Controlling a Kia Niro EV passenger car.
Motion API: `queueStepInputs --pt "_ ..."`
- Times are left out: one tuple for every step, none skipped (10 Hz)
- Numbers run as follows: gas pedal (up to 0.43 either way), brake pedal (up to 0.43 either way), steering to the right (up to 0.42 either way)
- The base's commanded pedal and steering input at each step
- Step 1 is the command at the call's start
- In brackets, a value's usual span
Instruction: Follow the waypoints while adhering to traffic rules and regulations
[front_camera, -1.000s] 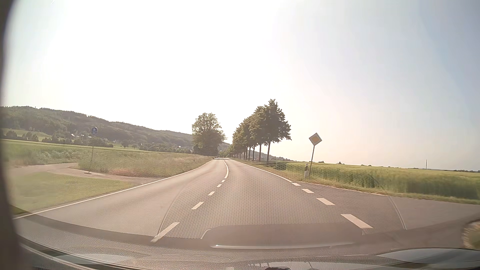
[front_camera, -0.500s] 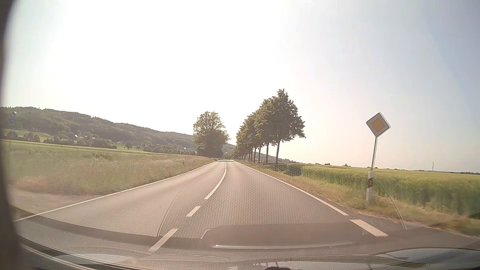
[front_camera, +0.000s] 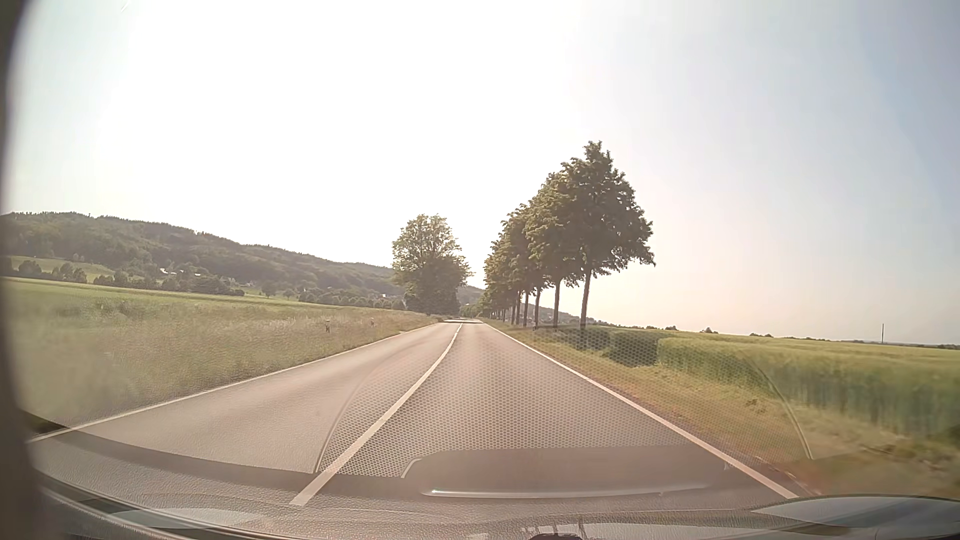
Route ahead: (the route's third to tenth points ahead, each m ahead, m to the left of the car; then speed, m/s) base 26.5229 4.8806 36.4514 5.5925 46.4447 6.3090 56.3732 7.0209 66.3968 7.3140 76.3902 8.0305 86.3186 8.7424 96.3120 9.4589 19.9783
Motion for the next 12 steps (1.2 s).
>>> queueStepInputs --pt "0.358 0.0 -0.013" --pt "0.358 0.0 -0.012" --pt "0.37 0.0 -0.012" --pt "0.37 0.0 -0.011" --pt "0.37 0.0 -0.01" --pt "0.37 0.0 -0.011" --pt "0.37 0.0 -0.01" --pt "0.37 0.0 -0.01" --pt "0.37 0.0 -0.01" --pt "0.37 0.0 -0.01" --pt "0.37 0.0 -0.01" --pt "0.37 0.0 -0.01"
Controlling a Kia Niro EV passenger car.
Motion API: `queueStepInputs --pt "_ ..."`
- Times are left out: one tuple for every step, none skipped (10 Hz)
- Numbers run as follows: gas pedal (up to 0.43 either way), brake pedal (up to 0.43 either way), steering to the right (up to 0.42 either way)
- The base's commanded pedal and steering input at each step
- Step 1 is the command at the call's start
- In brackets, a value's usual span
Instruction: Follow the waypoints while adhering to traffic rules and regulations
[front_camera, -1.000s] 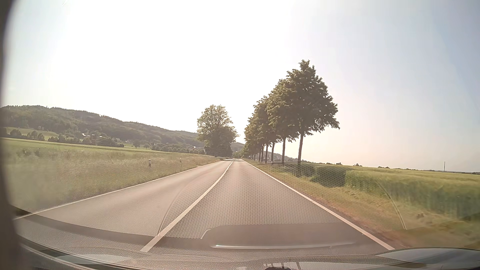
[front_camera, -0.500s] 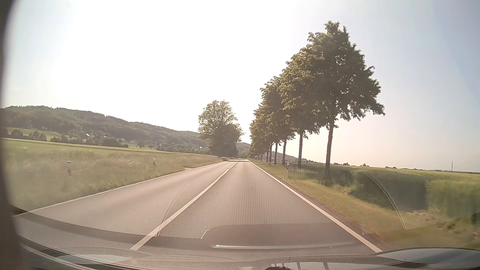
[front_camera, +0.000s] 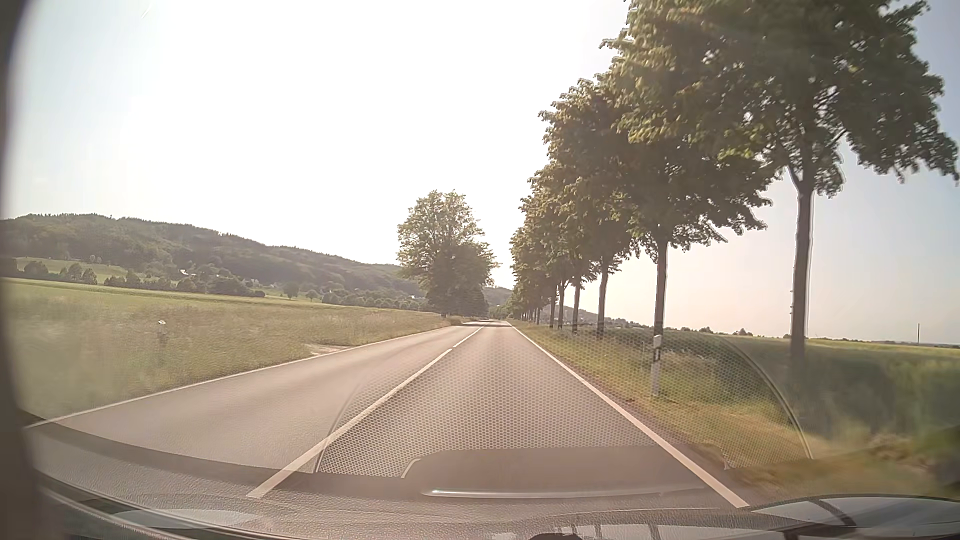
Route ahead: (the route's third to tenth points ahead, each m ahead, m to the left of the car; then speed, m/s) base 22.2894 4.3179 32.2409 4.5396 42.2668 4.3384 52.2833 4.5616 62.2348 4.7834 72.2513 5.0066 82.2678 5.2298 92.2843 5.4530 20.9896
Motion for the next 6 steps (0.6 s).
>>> queueStepInputs --pt "0.37 0.0 -0.01" --pt "0.37 0.0 -0.01" --pt "0.37 0.0 -0.009" --pt "0.37 0.0 -0.008" --pt "0.37 0.0 -0.008" --pt "0.37 0.0 -0.006"
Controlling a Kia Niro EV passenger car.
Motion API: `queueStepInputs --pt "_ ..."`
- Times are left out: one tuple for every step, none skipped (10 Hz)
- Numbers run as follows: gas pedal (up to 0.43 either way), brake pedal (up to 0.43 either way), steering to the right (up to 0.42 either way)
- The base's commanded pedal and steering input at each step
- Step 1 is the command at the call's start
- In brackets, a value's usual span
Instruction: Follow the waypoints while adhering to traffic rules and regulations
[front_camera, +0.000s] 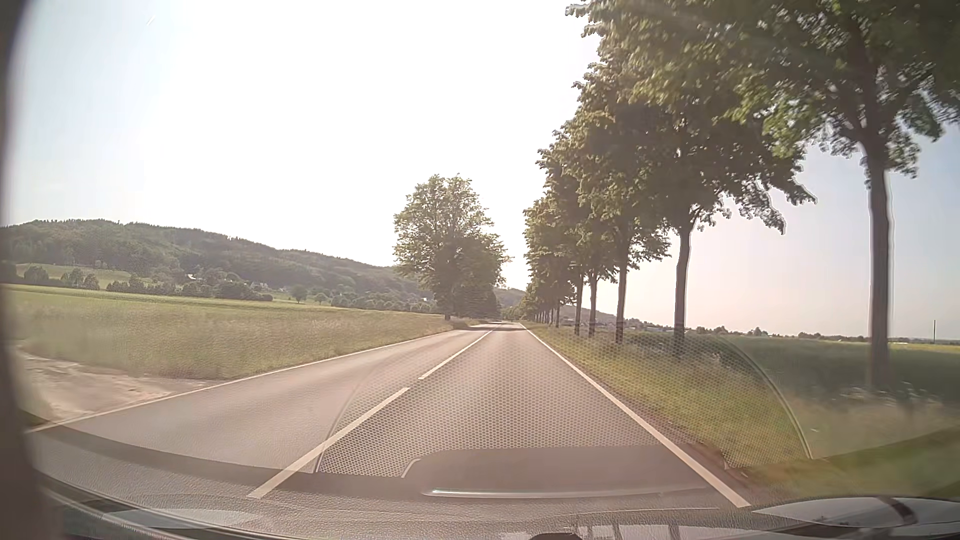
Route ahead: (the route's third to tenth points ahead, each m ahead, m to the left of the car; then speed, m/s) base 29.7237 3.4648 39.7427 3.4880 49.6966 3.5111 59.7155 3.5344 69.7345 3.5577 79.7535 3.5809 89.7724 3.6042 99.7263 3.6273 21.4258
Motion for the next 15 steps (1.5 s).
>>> queueStepInputs --pt "0.37 0.0 -0.006" --pt "0.37 0.0 -0.004" --pt "0.37 0.0 -0.003" --pt "0.37 0.0 -0.002" --pt "0.37 0.0 -0.001" --pt "0.37 0.0 0.001" --pt "0.37 0.0 0.004" --pt "0.37 0.0 0.005" --pt "0.37 0.0 0.005" --pt "0.37 0.0 0.005" --pt "0.37 0.0 0.005" --pt "0.37 0.0 0.006" --pt "0.37 0.0 0.006" --pt "0.37 0.0 0.006" --pt "0.37 0.0 0.006"
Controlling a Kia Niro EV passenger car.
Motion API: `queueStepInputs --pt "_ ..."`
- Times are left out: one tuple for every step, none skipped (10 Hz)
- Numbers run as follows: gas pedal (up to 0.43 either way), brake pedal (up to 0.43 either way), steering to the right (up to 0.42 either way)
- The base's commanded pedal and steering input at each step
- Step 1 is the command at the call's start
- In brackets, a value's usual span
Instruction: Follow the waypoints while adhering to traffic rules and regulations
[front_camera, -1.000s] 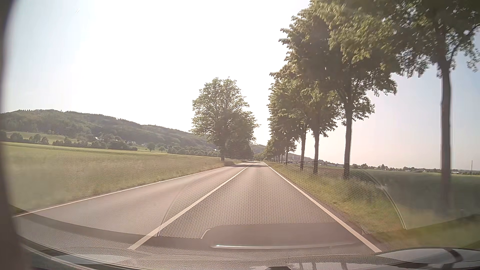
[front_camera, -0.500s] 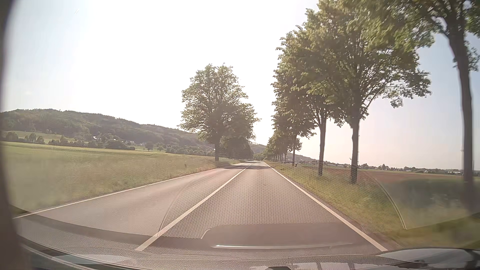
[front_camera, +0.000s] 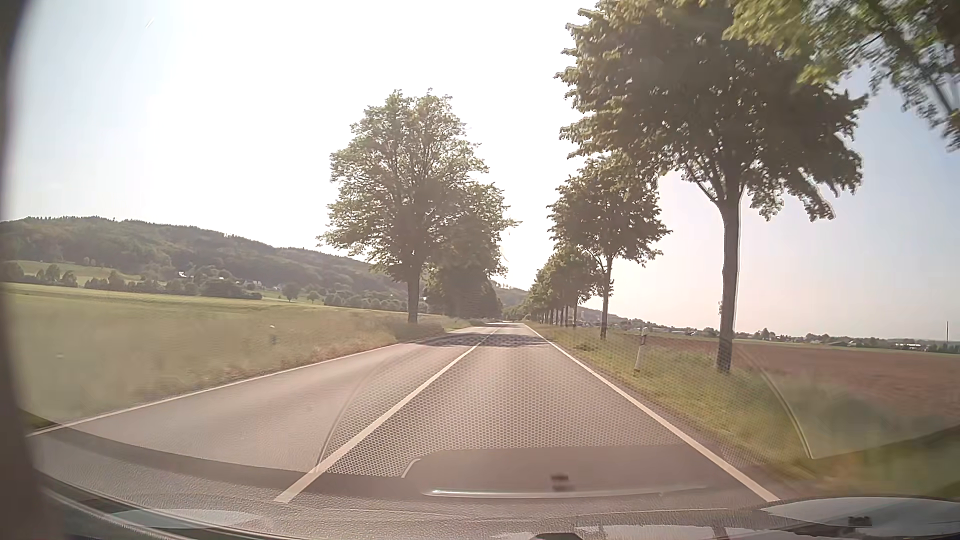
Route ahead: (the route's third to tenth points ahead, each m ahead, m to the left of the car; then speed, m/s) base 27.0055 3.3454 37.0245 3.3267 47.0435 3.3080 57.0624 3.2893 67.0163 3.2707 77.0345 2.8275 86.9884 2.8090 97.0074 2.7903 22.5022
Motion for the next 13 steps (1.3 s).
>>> queueStepInputs --pt "0.37 0.0 0.006" --pt "0.37 0.0 0.006" --pt "0.37 0.0 0.006" --pt "0.37 0.0 0.006" --pt "0.37 0.0 0.006" --pt "0.37 0.0 0.005" --pt "0.37 0.0 0.005" --pt "0.37 0.0 0.005" --pt "0.37 0.0 0.005" --pt "0.37 0.0 0.004" --pt "0.37 0.0 0.004" --pt "0.37 0.0 0.003" --pt "0.37 0.0 0.002"
